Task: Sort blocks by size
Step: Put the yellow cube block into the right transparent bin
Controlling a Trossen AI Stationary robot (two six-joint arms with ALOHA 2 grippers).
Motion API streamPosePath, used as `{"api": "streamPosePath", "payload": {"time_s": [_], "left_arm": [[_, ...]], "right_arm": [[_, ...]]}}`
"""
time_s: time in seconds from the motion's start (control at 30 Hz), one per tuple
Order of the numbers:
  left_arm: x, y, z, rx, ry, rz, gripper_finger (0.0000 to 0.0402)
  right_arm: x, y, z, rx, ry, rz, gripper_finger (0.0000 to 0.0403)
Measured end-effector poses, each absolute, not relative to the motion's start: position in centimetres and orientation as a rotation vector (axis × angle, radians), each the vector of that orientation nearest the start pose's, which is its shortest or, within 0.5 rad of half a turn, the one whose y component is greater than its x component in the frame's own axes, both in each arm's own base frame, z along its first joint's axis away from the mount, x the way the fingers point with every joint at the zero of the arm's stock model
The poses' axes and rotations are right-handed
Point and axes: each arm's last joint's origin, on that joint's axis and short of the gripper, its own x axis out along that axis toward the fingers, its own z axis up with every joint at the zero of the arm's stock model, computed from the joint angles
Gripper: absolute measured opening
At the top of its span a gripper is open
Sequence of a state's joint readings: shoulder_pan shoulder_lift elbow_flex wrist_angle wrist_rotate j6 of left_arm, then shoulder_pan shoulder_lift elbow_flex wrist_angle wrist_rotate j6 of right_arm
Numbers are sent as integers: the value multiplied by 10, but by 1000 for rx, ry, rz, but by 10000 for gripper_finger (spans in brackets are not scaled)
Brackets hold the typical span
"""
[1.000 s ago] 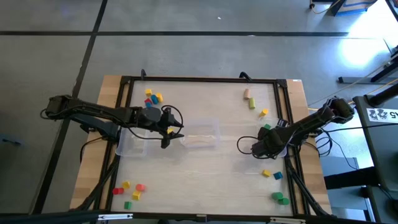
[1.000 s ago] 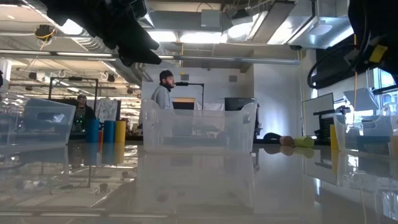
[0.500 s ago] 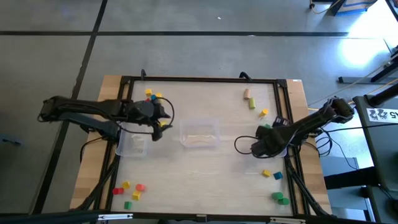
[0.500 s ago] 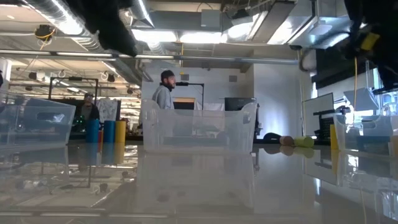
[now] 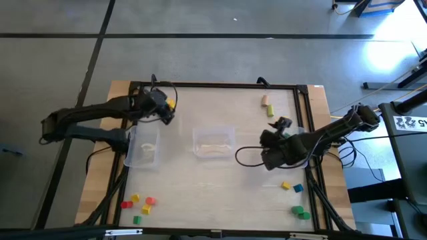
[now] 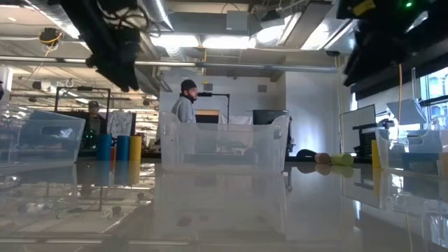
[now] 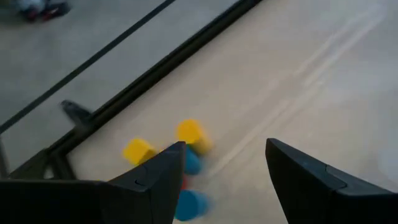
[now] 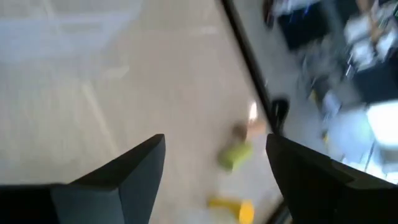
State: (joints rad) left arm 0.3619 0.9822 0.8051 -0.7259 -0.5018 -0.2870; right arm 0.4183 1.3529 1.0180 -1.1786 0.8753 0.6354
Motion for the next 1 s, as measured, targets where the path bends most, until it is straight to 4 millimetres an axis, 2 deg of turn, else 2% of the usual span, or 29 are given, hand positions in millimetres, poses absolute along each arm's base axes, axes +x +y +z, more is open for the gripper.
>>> {"api": "streamPosePath", "payload": {"time_s": [0.17, 0.3, 0.53, 0.7, 0.83, 1.0], "left_arm": [[163, 104, 257, -209, 863, 1039, 219], [158, 127, 245, -254, 942, 1116, 219], [148, 167, 226, -407, 1032, 1197, 219], [141, 196, 216, -564, 980, 1235, 219], [138, 209, 204, -662, 959, 1253, 219], [140, 217, 186, -725, 1013, 1276, 219]], "right_arm": [[223, 70, 244, -529, 893, -674, 285], [232, 63, 242, -605, 866, -687, 285], [242, 38, 237, -707, 943, -688, 285], [245, 21, 236, -748, 1003, -701, 285], [246, 13, 236, -739, 1032, -700, 285], [246, 11, 235, -736, 1053, -677, 285]]}}
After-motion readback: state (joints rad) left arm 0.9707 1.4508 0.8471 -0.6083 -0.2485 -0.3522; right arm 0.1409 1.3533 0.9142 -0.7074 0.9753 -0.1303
